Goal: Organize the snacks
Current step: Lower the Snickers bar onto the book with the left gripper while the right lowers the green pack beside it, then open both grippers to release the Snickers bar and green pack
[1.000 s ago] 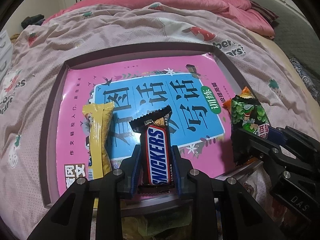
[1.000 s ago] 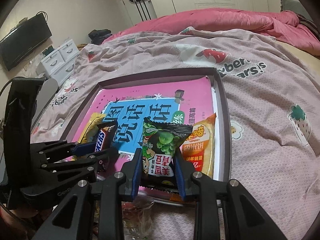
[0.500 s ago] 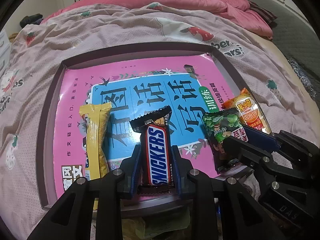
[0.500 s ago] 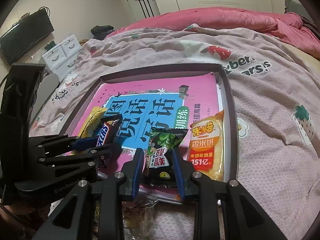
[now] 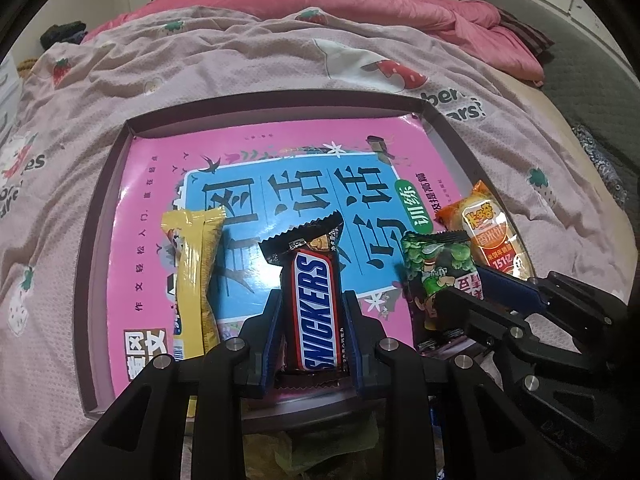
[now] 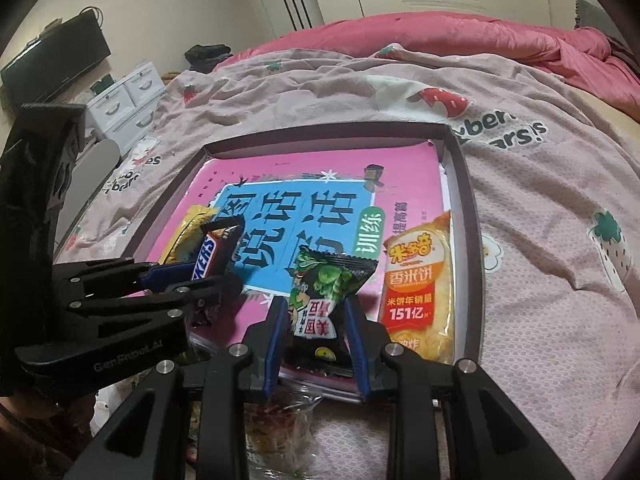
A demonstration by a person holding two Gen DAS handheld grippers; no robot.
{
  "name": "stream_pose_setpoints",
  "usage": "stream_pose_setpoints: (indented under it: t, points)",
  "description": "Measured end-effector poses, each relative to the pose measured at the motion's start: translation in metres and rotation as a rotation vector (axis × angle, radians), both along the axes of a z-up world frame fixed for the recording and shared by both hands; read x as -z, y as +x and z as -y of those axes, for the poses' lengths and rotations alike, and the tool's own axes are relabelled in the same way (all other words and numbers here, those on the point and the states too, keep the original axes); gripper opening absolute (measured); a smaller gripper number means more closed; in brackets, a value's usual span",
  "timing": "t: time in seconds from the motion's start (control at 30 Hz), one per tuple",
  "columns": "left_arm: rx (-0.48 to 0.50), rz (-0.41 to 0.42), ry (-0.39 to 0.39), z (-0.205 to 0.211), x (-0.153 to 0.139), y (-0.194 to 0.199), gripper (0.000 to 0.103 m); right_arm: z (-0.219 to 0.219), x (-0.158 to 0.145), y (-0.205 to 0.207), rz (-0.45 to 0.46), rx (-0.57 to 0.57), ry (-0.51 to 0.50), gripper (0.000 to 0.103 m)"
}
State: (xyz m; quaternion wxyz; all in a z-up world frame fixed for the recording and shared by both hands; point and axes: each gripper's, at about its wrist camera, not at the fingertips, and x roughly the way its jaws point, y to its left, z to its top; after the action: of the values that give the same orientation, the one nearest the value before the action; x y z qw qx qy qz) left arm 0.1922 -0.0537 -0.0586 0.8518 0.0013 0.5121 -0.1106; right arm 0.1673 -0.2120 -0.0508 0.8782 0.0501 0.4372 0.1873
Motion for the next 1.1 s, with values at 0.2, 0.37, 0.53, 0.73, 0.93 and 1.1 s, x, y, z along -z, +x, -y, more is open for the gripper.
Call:
stream_pose_setpoints:
  t: [0.2, 0.37, 0.53, 0.73, 0.93, 1.1]
  points:
    - [0.005, 0.013, 0.028, 0.002, -0.001, -0.001, 0.029, 0.005, -0.001, 0.0, 0.0, 0.023, 0.003, 0.03]
    - [0.006, 0.017, 0.021, 0.002, -0.004, -0.002, 0.029, 0.004, -0.005, -0.001, 0.021, 0.033, -0.026, 0.03]
    - [0.004, 0.018, 0.007, 0.002, -0.006, -0.002, 0.03, 0.006, -0.009, -0.003, 0.04, 0.041, -0.025, 0.03]
    - [-0.004, 0.032, 0.005, 0.0, -0.011, -0.003, 0.04, 0.008, -0.011, -0.003, 0.044, 0.05, -0.026, 0.03]
    - [-0.011, 0.037, 0.006, -0.001, -0.015, -0.004, 0.046, 0.01, -0.016, -0.004, 0.061, 0.063, -0.02, 0.03]
    - [-0.015, 0.051, -0.006, -0.004, -0.022, -0.007, 0.057, 0.014, -0.02, -0.006, 0.079, 0.076, -0.022, 0.03]
